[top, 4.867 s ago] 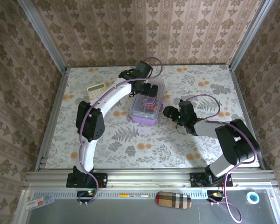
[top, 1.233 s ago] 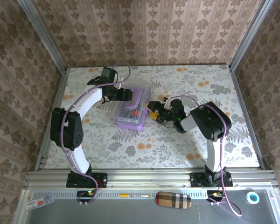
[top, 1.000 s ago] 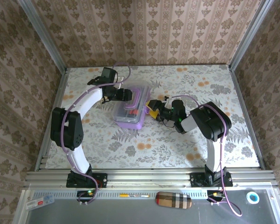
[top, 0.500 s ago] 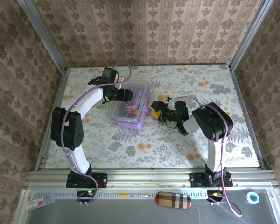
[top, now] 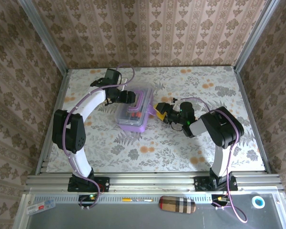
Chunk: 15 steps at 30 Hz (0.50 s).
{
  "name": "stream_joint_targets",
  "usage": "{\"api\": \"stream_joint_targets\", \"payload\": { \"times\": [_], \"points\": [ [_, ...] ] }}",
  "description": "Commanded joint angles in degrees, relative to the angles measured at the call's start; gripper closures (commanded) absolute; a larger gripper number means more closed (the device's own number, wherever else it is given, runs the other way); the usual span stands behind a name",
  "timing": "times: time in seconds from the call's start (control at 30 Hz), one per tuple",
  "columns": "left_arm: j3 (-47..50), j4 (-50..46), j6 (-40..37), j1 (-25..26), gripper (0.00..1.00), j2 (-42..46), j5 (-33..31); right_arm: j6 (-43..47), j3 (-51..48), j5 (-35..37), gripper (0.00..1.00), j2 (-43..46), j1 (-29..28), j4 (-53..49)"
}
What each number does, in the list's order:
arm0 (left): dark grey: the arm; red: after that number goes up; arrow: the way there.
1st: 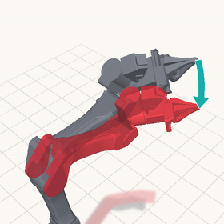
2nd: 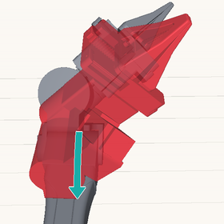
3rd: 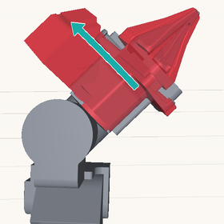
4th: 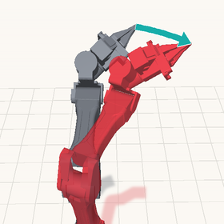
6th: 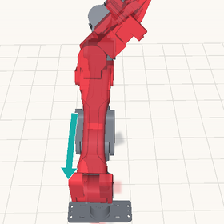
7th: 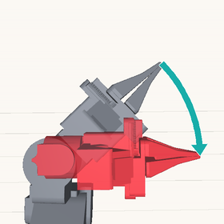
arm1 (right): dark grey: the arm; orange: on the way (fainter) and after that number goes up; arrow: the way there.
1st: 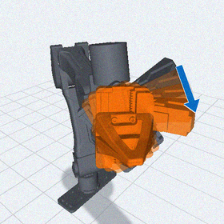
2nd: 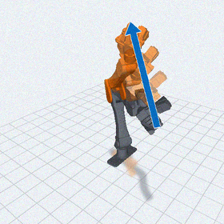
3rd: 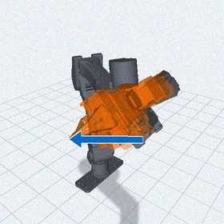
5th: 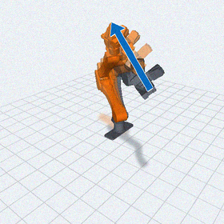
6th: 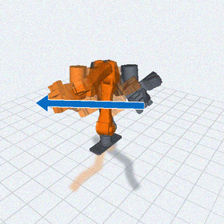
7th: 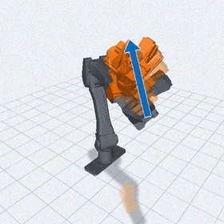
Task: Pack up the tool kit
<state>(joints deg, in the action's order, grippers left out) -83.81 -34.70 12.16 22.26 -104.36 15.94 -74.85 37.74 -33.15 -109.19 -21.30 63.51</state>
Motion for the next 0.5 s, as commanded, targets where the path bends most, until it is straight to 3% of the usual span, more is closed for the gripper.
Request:
{"api": "stream_joint_targets", "payload": {
  "times": [0.0, 0.47],
  "points": [
    [3.1, -8.6, -0.3, 1.7, 0.46, -6.4, -4.9, 2.0, 1.1, -0.4, 0.32, 2.8, -0.7, 2.9],
    [1.9, -10.2, -0.9, 3.5, 0.46, -8.0, -7.2, 0.8, 7.8, -1.5, 0.37, -1.6, -2.1, 2.1]
  ]
}}
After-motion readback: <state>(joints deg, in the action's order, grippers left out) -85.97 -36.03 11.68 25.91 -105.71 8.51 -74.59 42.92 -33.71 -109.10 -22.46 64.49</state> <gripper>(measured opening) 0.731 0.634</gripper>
